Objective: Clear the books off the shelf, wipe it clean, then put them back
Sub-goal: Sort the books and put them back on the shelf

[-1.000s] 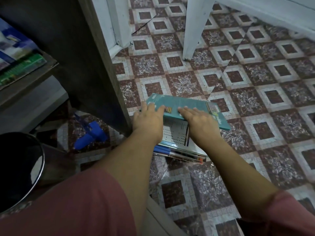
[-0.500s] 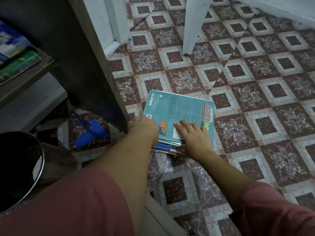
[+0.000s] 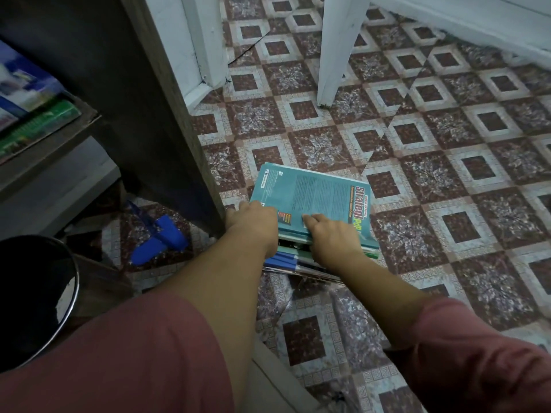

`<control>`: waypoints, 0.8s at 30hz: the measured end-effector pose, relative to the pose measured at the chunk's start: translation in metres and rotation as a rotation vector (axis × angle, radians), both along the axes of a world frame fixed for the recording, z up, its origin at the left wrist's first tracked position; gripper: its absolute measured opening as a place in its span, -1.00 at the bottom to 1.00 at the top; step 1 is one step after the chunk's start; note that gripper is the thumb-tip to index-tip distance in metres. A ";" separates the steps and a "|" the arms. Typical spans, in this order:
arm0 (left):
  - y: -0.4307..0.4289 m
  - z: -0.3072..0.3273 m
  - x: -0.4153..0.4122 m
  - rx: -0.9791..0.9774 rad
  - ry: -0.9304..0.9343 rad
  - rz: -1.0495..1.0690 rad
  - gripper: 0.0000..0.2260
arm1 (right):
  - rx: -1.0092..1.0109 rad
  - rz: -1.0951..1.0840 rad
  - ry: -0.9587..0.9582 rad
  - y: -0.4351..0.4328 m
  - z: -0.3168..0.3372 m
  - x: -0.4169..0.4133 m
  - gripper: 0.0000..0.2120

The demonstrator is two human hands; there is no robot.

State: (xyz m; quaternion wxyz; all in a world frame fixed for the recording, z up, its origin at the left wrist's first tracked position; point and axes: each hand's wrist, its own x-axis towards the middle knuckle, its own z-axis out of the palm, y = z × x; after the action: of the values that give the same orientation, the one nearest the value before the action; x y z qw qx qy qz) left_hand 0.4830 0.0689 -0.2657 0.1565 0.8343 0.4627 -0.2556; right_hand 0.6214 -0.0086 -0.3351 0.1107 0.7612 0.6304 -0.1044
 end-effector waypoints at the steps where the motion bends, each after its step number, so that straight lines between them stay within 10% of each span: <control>1: 0.000 0.001 0.000 0.011 -0.013 -0.004 -0.51 | 0.022 -0.020 -0.003 -0.003 0.001 -0.004 -0.51; 14: -0.013 0.106 -0.020 0.403 -0.246 -0.117 -0.74 | 0.099 -0.024 -0.049 -0.021 0.186 -0.032 -0.72; 24: -0.059 0.217 -0.209 0.505 -0.227 0.094 -0.80 | 0.221 0.302 0.163 -0.011 0.281 -0.168 -0.73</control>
State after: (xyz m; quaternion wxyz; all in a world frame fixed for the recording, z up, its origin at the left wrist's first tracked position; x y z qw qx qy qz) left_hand 0.2738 0.0097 -0.0482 0.0061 0.8476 0.5297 -0.0295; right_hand 0.4535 -0.0196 -0.0540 -0.0107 0.6545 0.7519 -0.0782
